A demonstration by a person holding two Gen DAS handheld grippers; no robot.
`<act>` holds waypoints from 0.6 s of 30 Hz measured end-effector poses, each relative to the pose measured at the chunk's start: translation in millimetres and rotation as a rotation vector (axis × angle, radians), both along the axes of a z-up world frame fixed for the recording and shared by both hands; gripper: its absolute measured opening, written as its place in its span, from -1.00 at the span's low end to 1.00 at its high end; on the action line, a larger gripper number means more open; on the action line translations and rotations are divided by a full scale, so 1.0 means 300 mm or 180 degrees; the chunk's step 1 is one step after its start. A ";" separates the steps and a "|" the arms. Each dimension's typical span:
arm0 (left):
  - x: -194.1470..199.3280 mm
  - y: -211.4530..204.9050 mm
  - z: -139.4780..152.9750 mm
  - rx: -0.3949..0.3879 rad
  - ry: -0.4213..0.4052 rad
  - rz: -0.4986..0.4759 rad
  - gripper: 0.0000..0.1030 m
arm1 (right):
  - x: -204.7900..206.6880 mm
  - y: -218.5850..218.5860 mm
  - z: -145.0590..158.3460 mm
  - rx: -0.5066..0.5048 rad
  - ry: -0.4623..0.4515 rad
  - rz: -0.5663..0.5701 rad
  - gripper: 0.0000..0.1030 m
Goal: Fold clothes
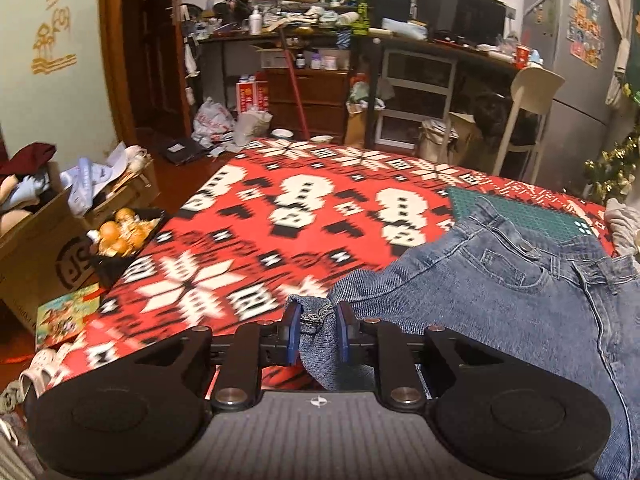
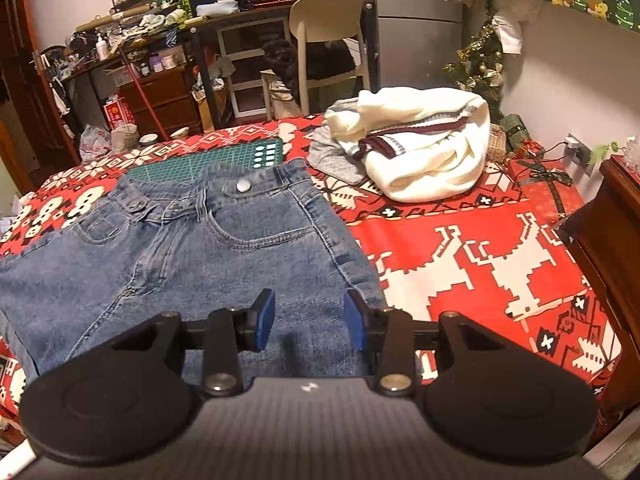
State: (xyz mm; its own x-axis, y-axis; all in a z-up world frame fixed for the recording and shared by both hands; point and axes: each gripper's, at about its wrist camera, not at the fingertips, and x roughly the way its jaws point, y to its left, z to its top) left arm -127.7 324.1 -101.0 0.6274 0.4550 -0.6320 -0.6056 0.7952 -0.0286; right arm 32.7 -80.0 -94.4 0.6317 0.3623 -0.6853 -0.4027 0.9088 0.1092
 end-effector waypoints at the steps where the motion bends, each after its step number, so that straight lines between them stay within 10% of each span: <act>1: -0.018 -0.002 0.000 -0.0013 0.0003 0.0019 -0.64 | -0.002 0.002 0.000 0.0007 0.0001 0.0013 -0.19; 18: -0.186 -0.017 -0.011 -0.0335 -0.0124 0.0161 -0.36 | -0.044 0.048 -0.020 0.0013 0.0001 0.0208 0.21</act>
State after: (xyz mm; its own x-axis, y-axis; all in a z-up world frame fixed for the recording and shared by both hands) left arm -183.4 319.1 -104.2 0.6303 0.4192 -0.6534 -0.6417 0.7550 -0.1347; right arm 19.4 -65.7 -100.5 0.6065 0.4056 -0.6839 -0.4612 0.8801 0.1130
